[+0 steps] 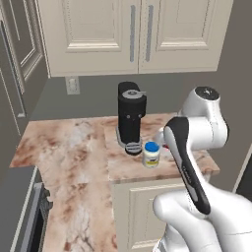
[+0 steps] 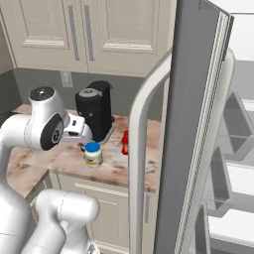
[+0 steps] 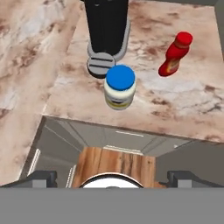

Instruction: Place the ketchup and mayonnaise from the counter to the top shelf of the fridge. If the existing items in the fridge are on the top shelf, move them to other shelves.

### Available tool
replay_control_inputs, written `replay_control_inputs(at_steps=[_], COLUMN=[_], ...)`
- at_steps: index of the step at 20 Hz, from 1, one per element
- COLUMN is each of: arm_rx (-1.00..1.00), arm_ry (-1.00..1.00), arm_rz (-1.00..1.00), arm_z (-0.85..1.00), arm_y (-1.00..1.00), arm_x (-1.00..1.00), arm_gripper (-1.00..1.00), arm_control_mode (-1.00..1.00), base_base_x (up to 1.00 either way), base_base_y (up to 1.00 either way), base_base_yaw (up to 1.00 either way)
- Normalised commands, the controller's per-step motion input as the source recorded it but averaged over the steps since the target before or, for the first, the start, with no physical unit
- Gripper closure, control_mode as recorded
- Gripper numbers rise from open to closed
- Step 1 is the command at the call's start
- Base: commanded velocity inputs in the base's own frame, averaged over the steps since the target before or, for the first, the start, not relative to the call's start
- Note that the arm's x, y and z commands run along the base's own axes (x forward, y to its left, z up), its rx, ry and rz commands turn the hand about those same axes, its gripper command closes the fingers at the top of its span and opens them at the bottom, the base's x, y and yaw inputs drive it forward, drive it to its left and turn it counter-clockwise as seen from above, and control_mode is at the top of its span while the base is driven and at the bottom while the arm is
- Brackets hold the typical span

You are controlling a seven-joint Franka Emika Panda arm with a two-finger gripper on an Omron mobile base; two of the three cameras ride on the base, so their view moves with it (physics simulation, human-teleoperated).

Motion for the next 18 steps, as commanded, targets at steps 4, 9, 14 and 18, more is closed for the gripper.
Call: replay_control_inputs(at_steps=[4,9,14,18], arm_rx=[0.01,0.0,0.0,0.0], arm_ry=[0.01,0.03,0.02,0.0], arm_rz=[-0.14,-0.07,-0.07,-0.04], arm_z=[-0.73,-0.53,-0.33,-0.21], arm_y=[0.04,0.03,0.0,0.0], arm_x=[0.52,0.43,0.4,0.4], arm_gripper=[-1.0,-1.0,-1.0,-1.0], arm_control_mode=[-1.0,-1.0,-1.0,-1.0], base_base_x=[0.0,0.0,0.0,0.0], base_base_y=[0.0,0.0,0.0,0.0], base_base_yaw=[0.0,0.0,0.0,0.0])
